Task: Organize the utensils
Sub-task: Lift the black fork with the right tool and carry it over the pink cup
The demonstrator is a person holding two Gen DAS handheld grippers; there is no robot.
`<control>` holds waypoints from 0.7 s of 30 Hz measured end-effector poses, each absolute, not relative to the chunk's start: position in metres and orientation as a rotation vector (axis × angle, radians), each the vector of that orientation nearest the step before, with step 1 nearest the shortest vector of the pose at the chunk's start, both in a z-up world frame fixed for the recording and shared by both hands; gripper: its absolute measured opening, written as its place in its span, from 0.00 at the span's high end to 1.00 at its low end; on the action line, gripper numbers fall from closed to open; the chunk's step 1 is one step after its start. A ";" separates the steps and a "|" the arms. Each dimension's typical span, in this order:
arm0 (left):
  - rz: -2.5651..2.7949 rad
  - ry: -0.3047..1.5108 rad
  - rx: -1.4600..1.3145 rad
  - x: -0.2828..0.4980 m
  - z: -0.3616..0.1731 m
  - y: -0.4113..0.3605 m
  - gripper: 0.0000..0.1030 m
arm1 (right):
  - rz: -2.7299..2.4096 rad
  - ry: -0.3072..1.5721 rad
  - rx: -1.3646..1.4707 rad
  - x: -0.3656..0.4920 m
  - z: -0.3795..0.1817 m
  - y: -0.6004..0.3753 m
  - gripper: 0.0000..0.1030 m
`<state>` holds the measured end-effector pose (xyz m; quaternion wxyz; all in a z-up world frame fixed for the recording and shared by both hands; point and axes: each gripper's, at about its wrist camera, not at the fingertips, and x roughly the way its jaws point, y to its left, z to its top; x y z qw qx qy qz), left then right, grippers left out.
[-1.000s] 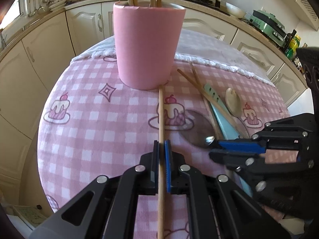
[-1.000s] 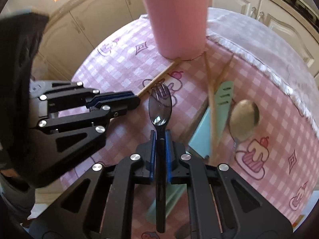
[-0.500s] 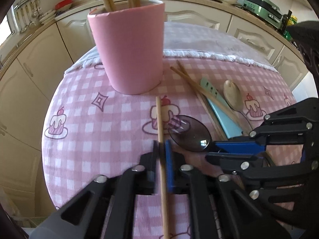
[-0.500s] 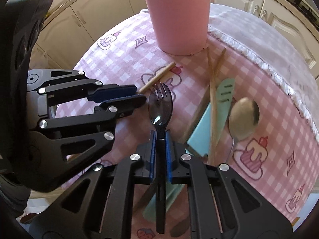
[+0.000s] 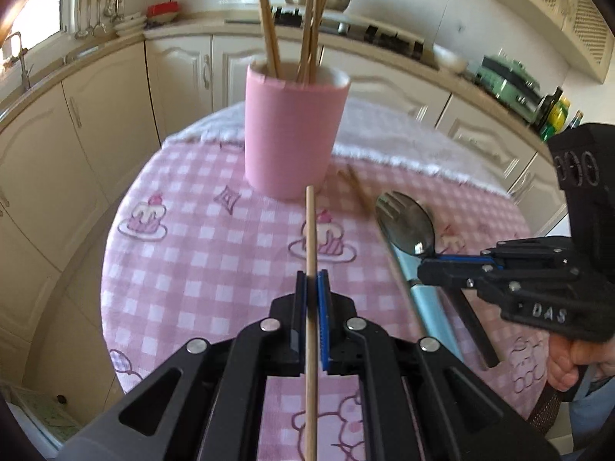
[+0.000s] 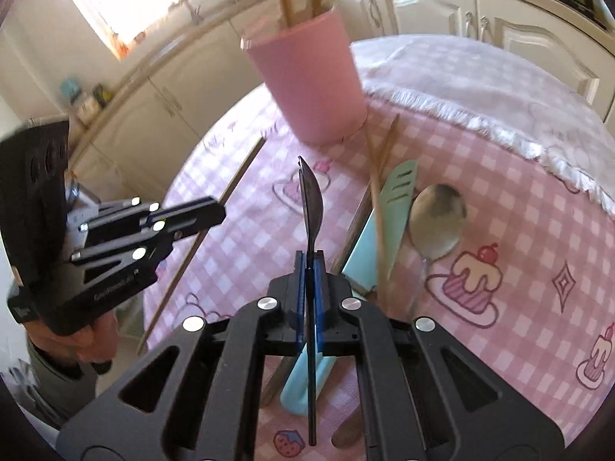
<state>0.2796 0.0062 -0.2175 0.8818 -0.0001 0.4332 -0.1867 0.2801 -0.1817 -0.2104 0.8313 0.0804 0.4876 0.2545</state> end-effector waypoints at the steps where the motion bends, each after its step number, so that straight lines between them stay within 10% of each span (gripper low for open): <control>1: -0.390 0.887 -0.001 0.278 -0.213 0.005 0.95 | 0.542 1.017 0.187 0.280 -0.207 -0.186 0.96; 21: -0.419 0.374 -0.166 0.275 -0.079 0.033 0.95 | 0.556 0.562 0.367 0.318 -0.088 -0.204 0.96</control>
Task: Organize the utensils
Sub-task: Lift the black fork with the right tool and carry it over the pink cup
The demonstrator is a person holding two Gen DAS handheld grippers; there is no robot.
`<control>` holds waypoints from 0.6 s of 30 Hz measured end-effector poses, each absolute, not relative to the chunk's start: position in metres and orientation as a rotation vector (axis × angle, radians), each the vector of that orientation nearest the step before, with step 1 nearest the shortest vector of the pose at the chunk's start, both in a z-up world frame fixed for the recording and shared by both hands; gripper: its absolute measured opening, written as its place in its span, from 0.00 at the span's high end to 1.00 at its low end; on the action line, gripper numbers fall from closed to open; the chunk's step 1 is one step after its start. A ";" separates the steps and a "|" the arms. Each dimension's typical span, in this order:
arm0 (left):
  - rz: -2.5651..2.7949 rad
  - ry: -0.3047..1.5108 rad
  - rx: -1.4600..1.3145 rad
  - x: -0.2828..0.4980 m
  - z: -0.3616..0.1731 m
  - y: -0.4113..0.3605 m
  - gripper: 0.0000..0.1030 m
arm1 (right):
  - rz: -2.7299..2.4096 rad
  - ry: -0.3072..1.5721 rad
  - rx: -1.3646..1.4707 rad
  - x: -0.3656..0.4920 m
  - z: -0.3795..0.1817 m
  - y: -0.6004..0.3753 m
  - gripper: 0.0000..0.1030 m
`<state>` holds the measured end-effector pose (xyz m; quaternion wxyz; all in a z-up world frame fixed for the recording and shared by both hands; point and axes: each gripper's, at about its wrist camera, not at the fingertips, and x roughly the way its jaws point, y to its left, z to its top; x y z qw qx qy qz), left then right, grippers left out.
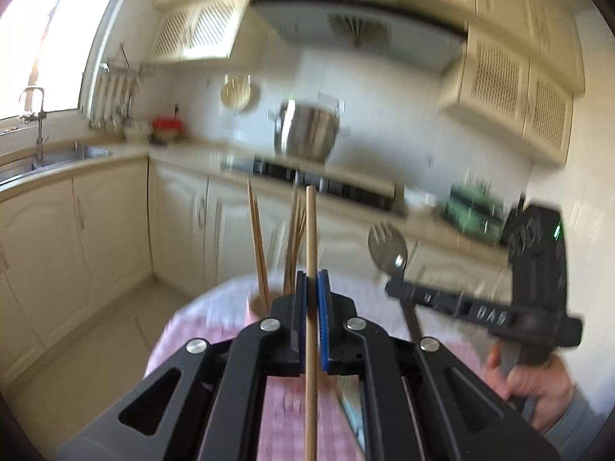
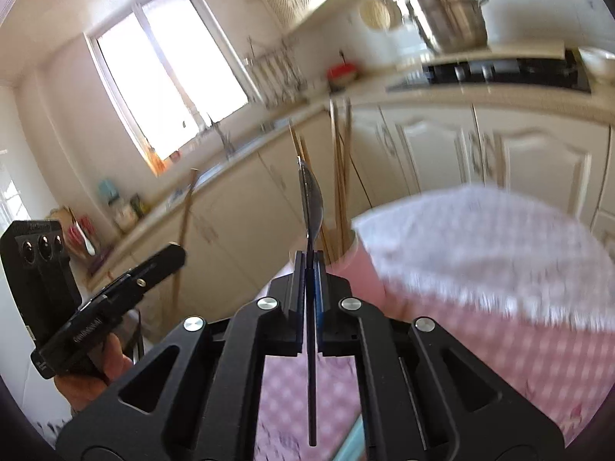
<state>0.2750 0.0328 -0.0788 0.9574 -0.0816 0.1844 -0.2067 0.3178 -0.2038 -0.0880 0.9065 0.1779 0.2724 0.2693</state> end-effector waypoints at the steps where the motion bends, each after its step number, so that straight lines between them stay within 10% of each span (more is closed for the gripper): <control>1: -0.422 0.341 -0.184 0.279 -0.072 0.036 0.95 | 0.556 0.542 0.374 0.323 -0.083 -0.203 0.96; 18: -0.348 0.024 -0.282 0.380 -0.060 0.014 0.95 | 0.516 0.324 0.314 0.400 -0.080 -0.160 0.95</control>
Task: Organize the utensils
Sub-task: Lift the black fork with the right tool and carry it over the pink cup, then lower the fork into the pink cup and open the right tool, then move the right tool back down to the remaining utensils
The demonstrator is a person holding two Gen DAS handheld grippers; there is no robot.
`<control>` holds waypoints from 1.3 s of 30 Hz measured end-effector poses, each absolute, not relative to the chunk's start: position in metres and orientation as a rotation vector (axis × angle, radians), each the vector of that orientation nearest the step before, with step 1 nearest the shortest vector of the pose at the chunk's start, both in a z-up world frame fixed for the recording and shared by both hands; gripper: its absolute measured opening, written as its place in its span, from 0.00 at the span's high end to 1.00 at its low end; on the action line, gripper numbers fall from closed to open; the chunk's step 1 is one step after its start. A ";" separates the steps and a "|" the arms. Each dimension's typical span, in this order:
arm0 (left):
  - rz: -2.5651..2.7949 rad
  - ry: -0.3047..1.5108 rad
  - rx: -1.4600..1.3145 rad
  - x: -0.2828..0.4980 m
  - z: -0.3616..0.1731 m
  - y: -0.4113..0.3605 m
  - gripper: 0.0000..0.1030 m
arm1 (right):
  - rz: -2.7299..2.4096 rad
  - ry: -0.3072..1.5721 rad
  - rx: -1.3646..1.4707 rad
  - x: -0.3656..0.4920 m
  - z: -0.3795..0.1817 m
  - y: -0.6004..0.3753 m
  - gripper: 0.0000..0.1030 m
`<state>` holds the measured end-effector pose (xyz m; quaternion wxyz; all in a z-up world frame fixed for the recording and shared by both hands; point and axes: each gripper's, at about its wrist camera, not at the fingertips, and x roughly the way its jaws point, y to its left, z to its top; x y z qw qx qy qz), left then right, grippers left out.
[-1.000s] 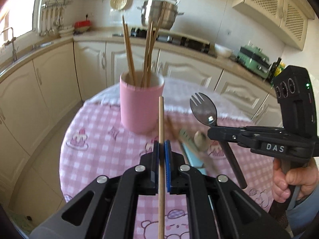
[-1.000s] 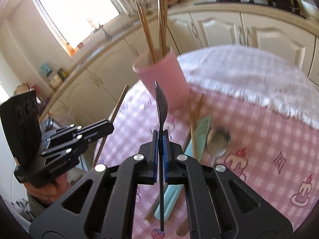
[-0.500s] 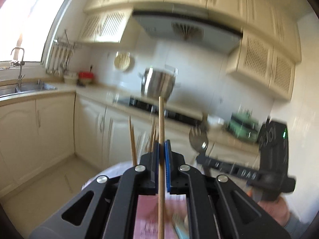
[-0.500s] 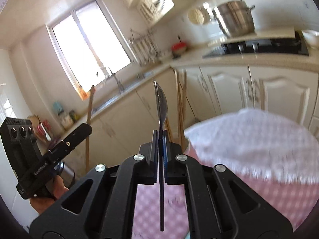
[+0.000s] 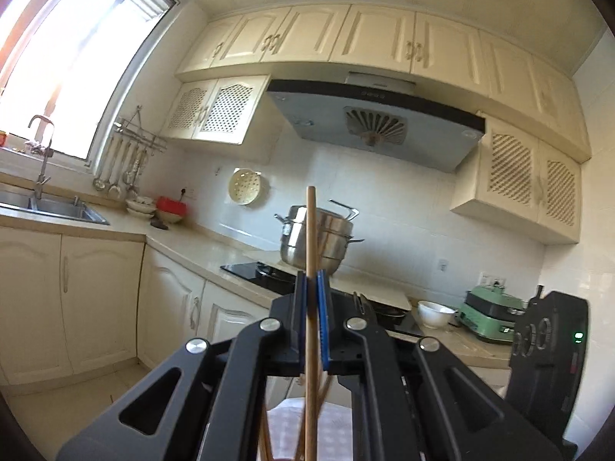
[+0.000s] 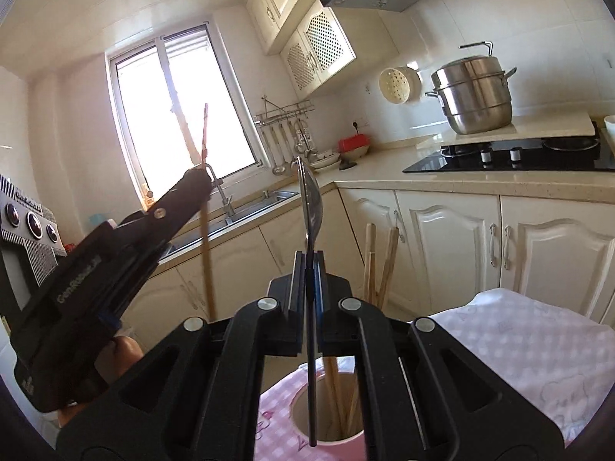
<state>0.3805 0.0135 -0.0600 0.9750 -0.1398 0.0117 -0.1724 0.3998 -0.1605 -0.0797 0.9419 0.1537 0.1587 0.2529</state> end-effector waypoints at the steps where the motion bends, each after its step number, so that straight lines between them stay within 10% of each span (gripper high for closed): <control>1: -0.338 0.028 -0.288 0.387 -0.065 0.014 0.95 | 0.511 0.321 0.313 0.402 -0.084 -0.160 0.95; 20: -0.299 0.105 -0.317 0.408 -0.112 0.025 0.91 | 0.488 0.410 0.298 0.408 -0.122 -0.161 0.94; 22: -0.302 0.095 -0.297 0.400 -0.108 0.025 0.64 | 0.482 0.410 0.292 0.400 -0.118 -0.164 0.79; 24: -0.294 0.086 -0.291 0.392 -0.103 0.026 0.28 | 0.453 0.381 0.305 0.388 -0.111 -0.170 0.21; 30: -0.275 0.081 -0.240 0.358 -0.081 0.025 0.05 | 0.422 0.349 0.298 0.358 -0.089 -0.188 0.10; 39: -0.209 0.144 -0.150 0.312 -0.063 0.013 0.04 | 0.349 0.391 0.319 0.330 -0.077 -0.228 0.06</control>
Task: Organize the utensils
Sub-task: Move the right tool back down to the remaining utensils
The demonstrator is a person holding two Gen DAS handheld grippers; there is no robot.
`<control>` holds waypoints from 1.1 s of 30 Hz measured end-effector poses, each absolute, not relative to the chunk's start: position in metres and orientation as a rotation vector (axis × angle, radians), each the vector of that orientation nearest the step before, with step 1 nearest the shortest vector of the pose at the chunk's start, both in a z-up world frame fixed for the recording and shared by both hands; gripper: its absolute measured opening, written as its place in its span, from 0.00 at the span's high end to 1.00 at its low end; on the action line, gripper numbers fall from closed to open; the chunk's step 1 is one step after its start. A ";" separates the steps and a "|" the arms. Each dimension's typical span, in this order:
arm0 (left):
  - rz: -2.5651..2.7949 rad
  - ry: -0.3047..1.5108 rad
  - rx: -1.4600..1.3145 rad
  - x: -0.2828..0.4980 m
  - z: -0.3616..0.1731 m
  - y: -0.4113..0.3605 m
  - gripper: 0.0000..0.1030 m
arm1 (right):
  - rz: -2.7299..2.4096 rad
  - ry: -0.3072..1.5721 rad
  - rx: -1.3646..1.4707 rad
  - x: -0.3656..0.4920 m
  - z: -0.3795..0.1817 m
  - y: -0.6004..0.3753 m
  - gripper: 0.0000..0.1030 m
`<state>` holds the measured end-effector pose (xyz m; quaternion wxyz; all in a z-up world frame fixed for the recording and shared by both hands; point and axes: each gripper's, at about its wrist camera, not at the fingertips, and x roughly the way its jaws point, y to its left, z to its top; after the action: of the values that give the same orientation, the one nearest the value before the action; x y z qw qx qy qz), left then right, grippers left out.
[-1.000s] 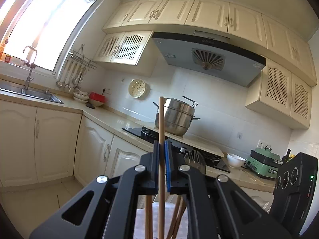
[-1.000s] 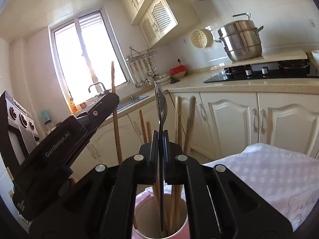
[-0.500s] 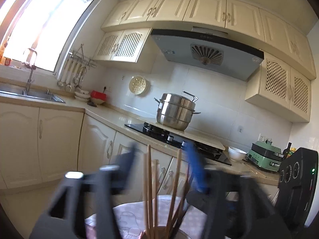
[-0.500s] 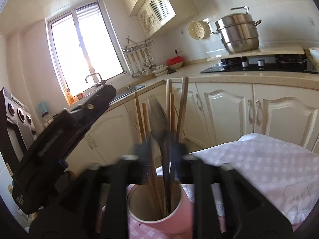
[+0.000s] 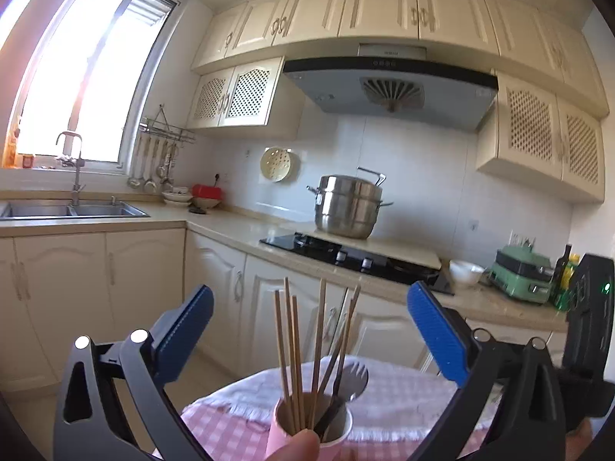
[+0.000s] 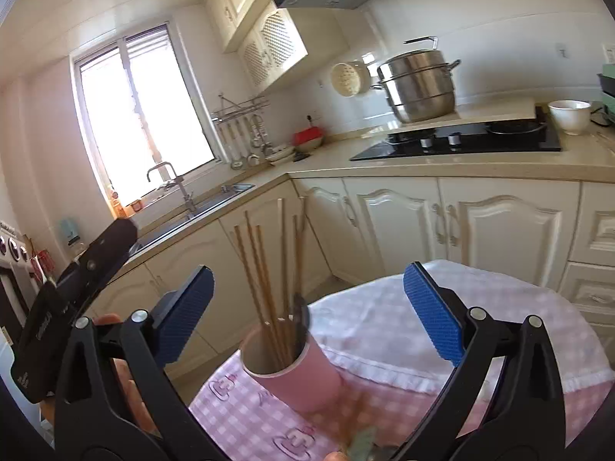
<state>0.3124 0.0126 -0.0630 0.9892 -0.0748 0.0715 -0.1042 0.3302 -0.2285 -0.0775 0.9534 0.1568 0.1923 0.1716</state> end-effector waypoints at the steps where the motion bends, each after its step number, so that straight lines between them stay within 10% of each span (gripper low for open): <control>1: -0.206 0.150 -0.146 0.310 -0.063 0.011 0.04 | 0.343 0.395 0.313 0.326 -0.077 -0.233 0.06; 33: -0.211 0.703 -0.041 0.273 -0.171 -0.020 0.04 | 0.321 0.899 0.196 0.262 -0.169 -0.256 0.06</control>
<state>0.2731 -0.0199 -0.1709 0.9332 -0.0201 0.3436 -0.1030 0.2622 -0.2563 -0.1692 0.8836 0.0941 0.4321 0.1540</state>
